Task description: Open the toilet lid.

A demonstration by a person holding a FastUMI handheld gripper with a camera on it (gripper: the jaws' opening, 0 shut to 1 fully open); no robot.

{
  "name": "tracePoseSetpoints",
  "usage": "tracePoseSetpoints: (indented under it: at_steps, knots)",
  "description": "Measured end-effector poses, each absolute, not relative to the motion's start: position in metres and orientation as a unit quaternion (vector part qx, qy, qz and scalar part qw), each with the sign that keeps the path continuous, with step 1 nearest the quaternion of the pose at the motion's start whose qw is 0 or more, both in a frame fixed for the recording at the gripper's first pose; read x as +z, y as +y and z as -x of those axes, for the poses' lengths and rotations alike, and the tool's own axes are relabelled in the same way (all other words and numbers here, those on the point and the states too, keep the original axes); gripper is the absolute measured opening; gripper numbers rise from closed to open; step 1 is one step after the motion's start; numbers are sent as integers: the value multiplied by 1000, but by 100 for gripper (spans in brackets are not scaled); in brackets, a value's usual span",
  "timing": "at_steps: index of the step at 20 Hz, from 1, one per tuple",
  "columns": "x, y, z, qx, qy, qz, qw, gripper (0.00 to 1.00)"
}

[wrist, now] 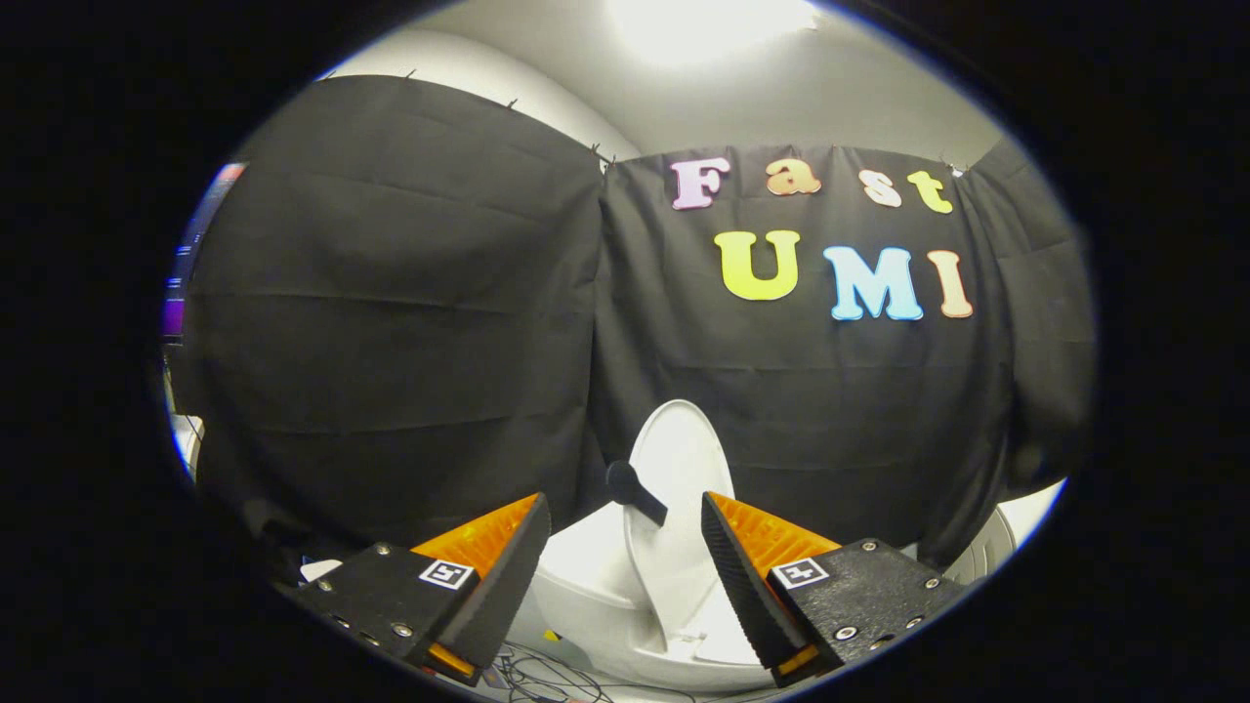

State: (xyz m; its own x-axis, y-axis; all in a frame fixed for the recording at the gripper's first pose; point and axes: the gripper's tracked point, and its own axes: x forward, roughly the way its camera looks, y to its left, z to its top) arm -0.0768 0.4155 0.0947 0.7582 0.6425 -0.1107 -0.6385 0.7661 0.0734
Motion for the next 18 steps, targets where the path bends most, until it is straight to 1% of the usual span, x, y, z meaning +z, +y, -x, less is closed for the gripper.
tracePoseSetpoints:
  at_steps: [3, 6, 12, 18]
  knots:
    - [99, 388, 81, 373, 37, -21, 927, 95]
    - [98, 339, 69, 362, 14, -18, 932, 95]
    - [79, 236, 23, 300, 9, 17, 954, 95]
    - [65, 135, -15, 215, 18, 40, 976, 95]
